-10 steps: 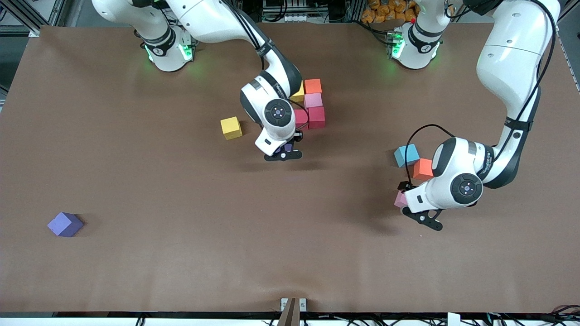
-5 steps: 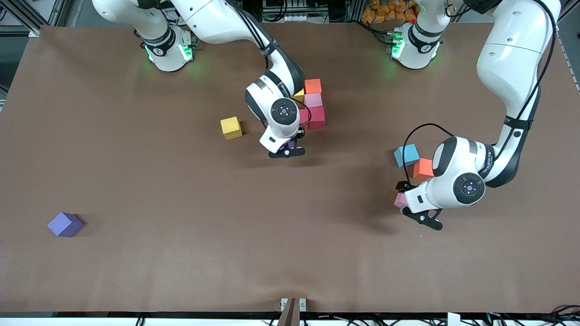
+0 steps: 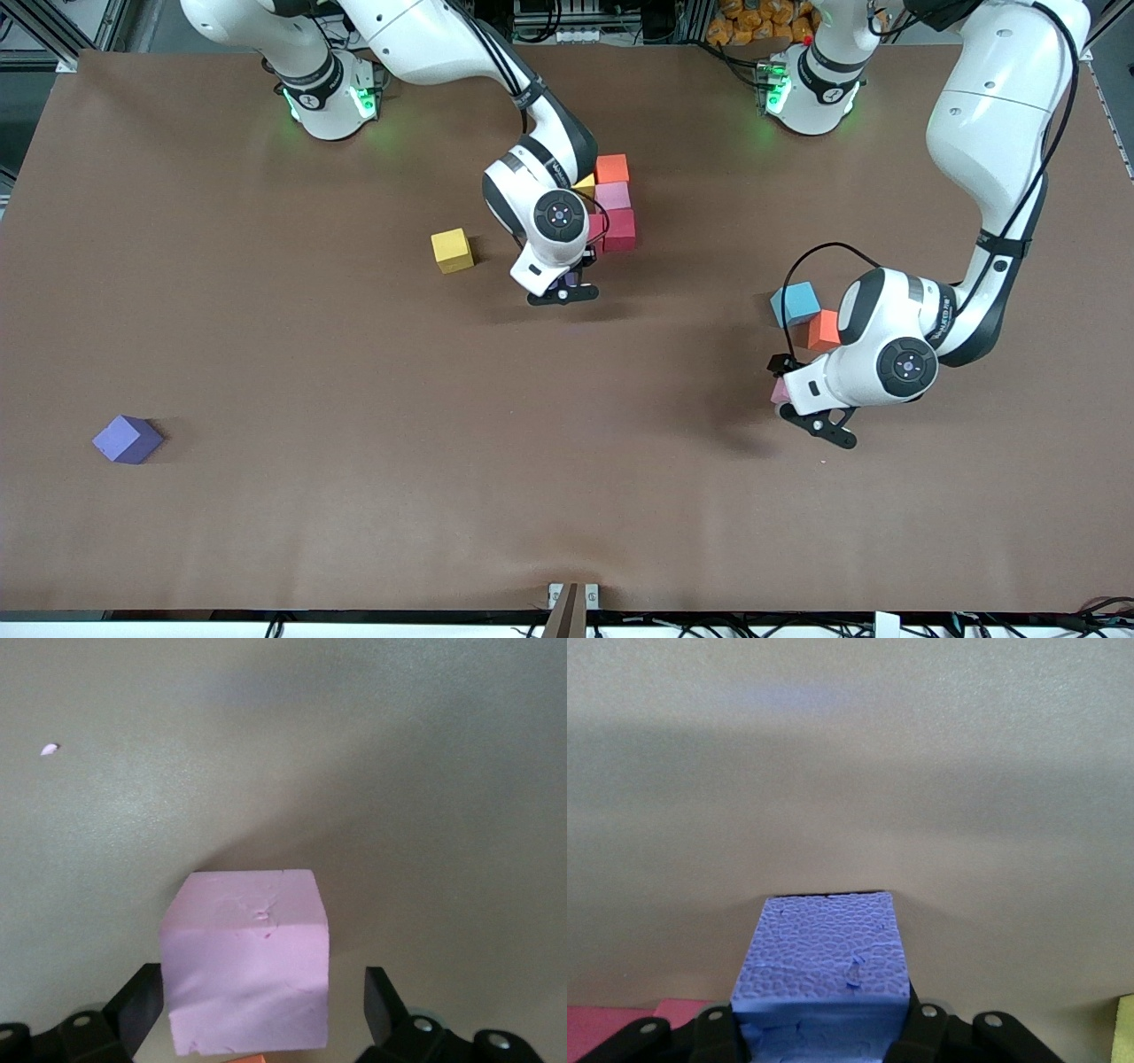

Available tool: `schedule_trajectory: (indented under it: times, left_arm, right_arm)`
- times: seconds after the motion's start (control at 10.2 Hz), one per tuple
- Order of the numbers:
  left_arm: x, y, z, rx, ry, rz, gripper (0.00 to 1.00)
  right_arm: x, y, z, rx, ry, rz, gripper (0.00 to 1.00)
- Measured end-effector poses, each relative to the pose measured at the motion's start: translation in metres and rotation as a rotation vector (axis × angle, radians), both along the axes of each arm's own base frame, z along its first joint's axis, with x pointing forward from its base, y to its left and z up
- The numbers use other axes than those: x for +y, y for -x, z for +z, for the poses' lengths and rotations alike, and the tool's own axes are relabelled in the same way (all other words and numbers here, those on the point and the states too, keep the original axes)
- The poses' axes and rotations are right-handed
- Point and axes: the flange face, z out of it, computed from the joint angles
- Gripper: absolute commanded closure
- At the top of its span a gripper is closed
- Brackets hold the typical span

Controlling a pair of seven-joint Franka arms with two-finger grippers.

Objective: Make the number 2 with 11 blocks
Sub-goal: 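Lift the light pink cube while the right gripper lowers the purple cube, then carry the pink cube to the row while the right gripper releases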

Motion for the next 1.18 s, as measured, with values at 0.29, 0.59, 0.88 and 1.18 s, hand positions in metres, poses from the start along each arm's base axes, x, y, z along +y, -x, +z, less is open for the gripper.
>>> schedule_trajectory:
  times: [0.29, 0.59, 0.88, 1.18]
  left_arm:
    - [-0.001, 0.0, -0.008, -0.002, 0.007, -0.001, 0.84]
    - [-0.011, -0.001, -0.002, -0.017, 0.011, -0.014, 0.84]
    - [-0.05, 0.002, 0.022, -0.059, 0.009, -0.006, 0.84]
    - [-0.076, 0.009, 0.051, -0.077, -0.006, 0.006, 0.84]
  right_arm:
    - [0.0, 0.001, -0.001, 0.002, 0.001, 0.001, 0.39]
    - [0.001, 0.004, -0.002, 0.006, 0.005, 0.006, 0.0]
    - [0.001, 0.006, -0.004, 0.008, 0.009, 0.007, 0.0]
    - [0.0, 0.003, 0.001, 0.001, 0.004, 0.003, 0.0]
